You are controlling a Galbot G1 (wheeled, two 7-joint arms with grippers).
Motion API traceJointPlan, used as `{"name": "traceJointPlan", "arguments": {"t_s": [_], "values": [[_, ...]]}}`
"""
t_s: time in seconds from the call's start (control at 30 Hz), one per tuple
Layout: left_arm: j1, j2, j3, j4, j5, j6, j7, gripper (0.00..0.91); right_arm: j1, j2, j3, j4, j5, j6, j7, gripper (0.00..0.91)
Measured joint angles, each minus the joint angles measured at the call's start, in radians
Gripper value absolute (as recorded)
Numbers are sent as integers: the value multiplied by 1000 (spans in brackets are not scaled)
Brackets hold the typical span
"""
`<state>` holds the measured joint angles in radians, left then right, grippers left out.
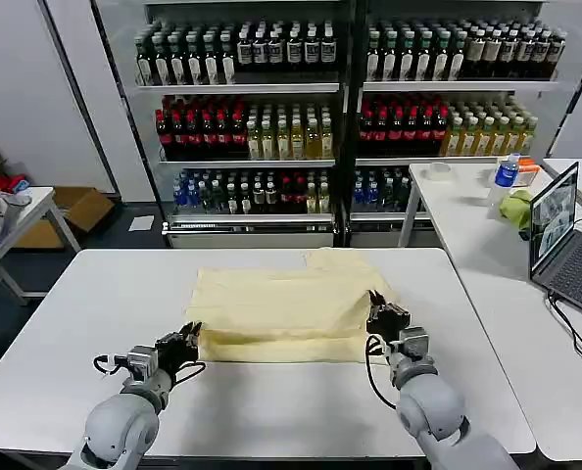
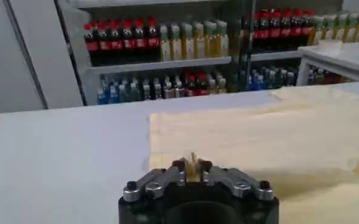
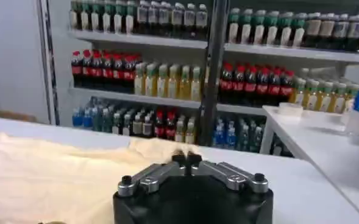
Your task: Fold and organize the clothes.
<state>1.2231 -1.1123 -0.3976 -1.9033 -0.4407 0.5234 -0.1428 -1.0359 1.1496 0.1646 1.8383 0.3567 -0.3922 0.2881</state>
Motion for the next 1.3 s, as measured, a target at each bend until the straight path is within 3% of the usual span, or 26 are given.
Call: {"name": "traceJointPlan", "arguments": {"t_s": [0.47, 1.13, 1.2, 1.23, 1.27, 1.3], "values": [[33, 0, -22, -13, 0, 6, -5, 907, -79, -2, 46, 39, -8, -9, 0, 907], [46, -5, -13, 0, -20, 21, -9, 907, -272, 11, 175, 93, 127, -65, 23, 907], [45, -4, -12, 4, -22, 21, -9, 756, -278, 14, 177, 93, 137, -69, 25, 907], [44, -3, -12, 6, -23, 21, -9, 494, -280, 15, 177, 93, 141, -71, 26, 907], [44, -3, -11, 8, -23, 21, -10, 413, -283, 16, 177, 93, 145, -72, 27, 907], [44, -3, -12, 10, -23, 21, -10, 262, -285, 16, 178, 94, 148, -73, 28, 907]]}}
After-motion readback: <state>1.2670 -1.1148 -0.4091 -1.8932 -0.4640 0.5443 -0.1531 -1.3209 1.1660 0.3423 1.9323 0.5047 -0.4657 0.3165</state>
